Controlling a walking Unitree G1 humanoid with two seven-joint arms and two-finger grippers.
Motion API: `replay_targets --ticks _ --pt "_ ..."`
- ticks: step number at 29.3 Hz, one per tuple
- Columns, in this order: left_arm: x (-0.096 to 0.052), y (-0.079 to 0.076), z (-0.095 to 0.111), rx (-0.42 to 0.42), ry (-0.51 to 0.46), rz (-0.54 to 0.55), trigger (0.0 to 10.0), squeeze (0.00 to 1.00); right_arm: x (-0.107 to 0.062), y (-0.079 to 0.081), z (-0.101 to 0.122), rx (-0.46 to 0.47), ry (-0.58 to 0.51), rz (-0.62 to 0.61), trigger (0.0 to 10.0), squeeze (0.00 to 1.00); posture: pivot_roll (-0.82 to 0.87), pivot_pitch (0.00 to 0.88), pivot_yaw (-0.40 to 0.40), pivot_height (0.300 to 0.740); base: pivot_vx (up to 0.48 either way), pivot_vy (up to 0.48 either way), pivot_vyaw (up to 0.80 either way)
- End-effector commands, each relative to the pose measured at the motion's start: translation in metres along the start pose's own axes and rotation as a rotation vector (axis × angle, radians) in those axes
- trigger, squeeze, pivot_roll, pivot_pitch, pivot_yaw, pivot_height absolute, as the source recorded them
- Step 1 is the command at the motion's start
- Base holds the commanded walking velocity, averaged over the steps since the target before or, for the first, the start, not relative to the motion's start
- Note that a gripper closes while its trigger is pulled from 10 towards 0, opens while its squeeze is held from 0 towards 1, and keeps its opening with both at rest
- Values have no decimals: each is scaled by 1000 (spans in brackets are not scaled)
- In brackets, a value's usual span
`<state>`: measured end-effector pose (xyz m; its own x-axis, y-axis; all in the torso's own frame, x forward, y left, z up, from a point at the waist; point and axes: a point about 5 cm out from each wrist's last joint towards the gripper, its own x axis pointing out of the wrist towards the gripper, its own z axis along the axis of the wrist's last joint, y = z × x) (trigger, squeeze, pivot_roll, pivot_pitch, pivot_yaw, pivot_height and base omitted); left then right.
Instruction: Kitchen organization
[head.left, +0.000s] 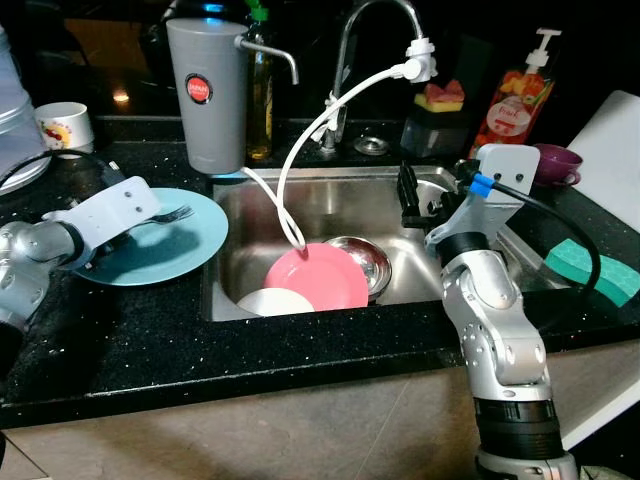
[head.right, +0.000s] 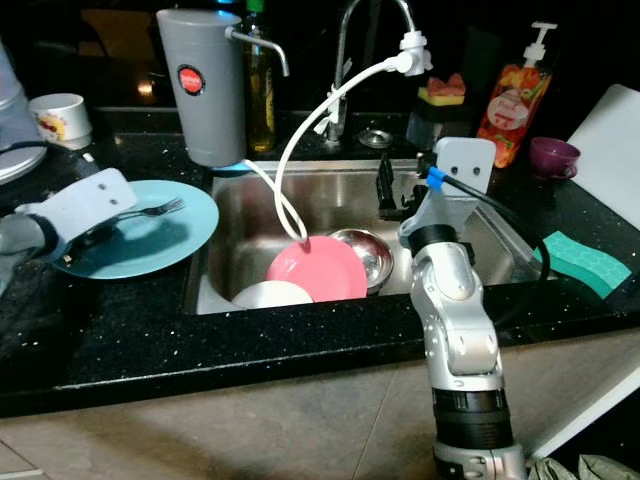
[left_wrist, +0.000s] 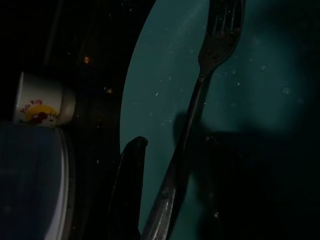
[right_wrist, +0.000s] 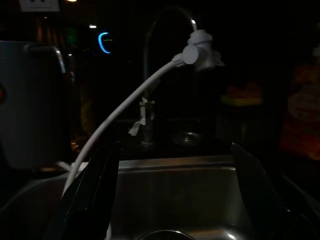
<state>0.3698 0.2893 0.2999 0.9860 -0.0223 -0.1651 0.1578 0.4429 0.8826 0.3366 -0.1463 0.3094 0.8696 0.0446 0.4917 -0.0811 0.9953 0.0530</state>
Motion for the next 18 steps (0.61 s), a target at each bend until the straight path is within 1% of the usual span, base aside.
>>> replay_targets --ticks 1,2,3,4,5,6,7,8,9,10,11,12,13,14,15,18 --pt "6 -12 -6 30 33 -51 10000 0 0 -1 5 4 -16 -8 10000 0 131 209 -75 740 0 0 0" --pt "7 -13 -6 41 36 -57 10000 0 0 -1 5 4 -17 -9 10000 0 130 211 -75 740 0 0 0" --pt "11 -12 -7 82 54 -54 9608 0 -1 -1 6 6 -16 -11 10000 0 130 226 -74 740 0 0 0" --pt "11 -12 -7 82 54 -54 9608 0 -1 -1 6 6 -16 -11 10000 0 130 226 -74 740 0 0 0" --pt "13 -12 -9 119 70 -47 8549 0 -1 -1 6 7 -15 -12 10000 0 130 232 -73 740 0 0 0" --pt "13 -11 -10 132 75 -44 8549 0 -2 -1 6 7 -14 -12 10000 0 130 233 -73 740 0 0 0" --pt "13 -12 -12 169 86 -40 7686 0 -2 -1 5 7 -13 -13 10000 0 130 236 -72 740 0 0 0" --pt "13 -12 -12 169 86 -40 7686 0 -2 -1 5 7 -13 -13 10000 0 130 236 -72 740 0 0 0" --pt "14 -13 -13 195 93 -38 7686 0 -2 -1 5 8 -12 -13 10000 0 130 236 -72 740 0 0 0" --pt "15 -13 -16 225 110 -32 4275 0 -2 -1 5 8 -10 -14 10000 0 130 238 -71 740 0 0 0" --pt "15 -15 -19 250 123 -27 3490 0 -2 -2 5 9 -9 -15 10000 0 129 241 -72 740 0 0 0" --pt "16 -17 -23 283 138 -28 1686 0 -3 -1 4 10 -7 -16 10000 0 125 244 -74 740 0 0 0" --pt "16 -17 -23 283 138 -28 1686 0 -3 -1 4 10 -7 -16 10000 0 125 244 -74 740 0 0 0" --pt "16 -18 -24 297 143 -28 1020 0 -3 -1 4 10 -6 -16 10000 0 125 244 -74 740 0 0 0" --pt "17 -20 -26 307 150 -30 0 0 -3 -2 4 10 -6 -16 10000 0 122 246 -77 740 0 0 0" --pt "18 -23 -30 332 160 -31 0 0 -3 -2 5 9 -4 -15 10000 0 119 247 -79 740 0 0 0"
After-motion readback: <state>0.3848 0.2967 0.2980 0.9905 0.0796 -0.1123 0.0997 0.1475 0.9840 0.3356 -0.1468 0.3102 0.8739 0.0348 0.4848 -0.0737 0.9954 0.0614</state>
